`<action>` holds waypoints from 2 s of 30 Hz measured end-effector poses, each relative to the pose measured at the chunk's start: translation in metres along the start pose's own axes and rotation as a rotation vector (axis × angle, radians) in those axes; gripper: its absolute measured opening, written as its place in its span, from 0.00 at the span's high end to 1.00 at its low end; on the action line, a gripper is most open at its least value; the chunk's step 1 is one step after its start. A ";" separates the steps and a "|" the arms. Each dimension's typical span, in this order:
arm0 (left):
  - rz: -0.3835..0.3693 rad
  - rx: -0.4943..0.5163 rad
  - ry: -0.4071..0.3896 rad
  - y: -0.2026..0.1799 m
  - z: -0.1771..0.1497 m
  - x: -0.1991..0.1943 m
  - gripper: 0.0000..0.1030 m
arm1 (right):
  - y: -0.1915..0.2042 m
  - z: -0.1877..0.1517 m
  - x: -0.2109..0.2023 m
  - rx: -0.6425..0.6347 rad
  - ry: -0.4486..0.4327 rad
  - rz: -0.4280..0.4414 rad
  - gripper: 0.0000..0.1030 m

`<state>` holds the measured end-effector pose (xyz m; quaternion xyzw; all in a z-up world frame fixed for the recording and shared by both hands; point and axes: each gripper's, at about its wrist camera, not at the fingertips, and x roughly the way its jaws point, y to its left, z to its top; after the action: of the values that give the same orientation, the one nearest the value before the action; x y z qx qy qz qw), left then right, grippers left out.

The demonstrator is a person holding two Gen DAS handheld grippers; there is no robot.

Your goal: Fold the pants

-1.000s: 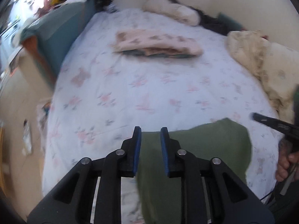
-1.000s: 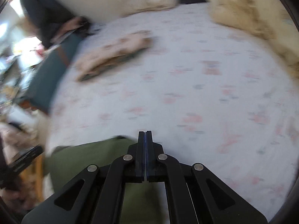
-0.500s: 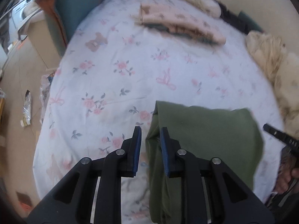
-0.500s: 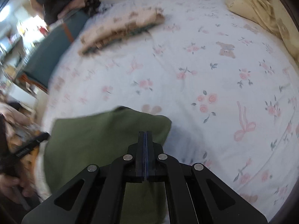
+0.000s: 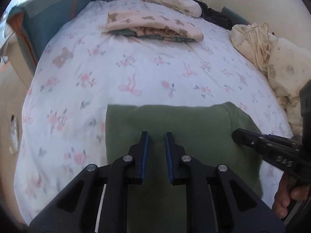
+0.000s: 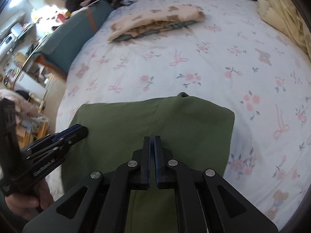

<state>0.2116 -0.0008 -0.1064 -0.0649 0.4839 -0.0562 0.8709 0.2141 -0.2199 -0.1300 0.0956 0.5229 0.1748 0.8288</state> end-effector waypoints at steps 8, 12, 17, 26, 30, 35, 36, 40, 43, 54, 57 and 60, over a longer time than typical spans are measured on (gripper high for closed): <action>0.027 -0.012 0.164 0.012 -0.004 0.046 0.87 | -0.011 -0.002 0.053 0.025 0.090 -0.027 1.00; 0.016 -0.016 0.136 0.015 -0.008 0.037 0.87 | -0.030 0.001 0.049 0.107 0.113 0.081 1.00; -0.054 -0.131 0.021 0.035 -0.004 -0.016 0.65 | -0.057 0.008 0.000 0.220 0.014 0.238 0.91; -0.120 -0.264 0.138 0.076 -0.033 0.004 0.01 | -0.108 -0.018 -0.010 0.342 0.030 0.224 0.13; -0.195 -0.233 0.245 0.062 -0.047 0.027 0.01 | -0.103 -0.033 0.024 0.375 0.157 0.278 0.13; -0.255 -0.198 0.284 0.048 -0.053 0.033 0.48 | -0.079 -0.047 0.042 0.304 0.176 0.264 0.18; -0.259 -0.188 0.289 0.044 -0.053 0.032 0.56 | -0.072 -0.048 0.045 0.289 0.188 0.285 0.26; -0.246 -0.090 0.263 0.025 -0.042 0.016 0.89 | -0.048 -0.043 0.035 0.184 0.131 0.248 0.66; -0.280 -0.141 0.219 0.028 -0.018 -0.008 0.90 | -0.039 -0.023 0.012 0.169 0.050 0.283 0.80; -0.248 -0.057 -0.018 0.027 0.192 0.004 0.89 | -0.026 0.171 -0.004 0.066 -0.220 0.319 0.81; -0.214 -0.042 -0.049 0.022 0.253 0.038 0.89 | -0.023 0.243 0.017 0.021 -0.254 0.274 0.81; -0.149 -0.024 -0.083 0.022 0.308 0.076 0.88 | -0.021 0.308 0.048 -0.019 -0.237 0.196 0.81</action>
<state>0.5144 0.0265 -0.0120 -0.1137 0.4417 -0.1124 0.8828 0.5140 -0.2126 -0.0436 0.1584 0.4079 0.2472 0.8646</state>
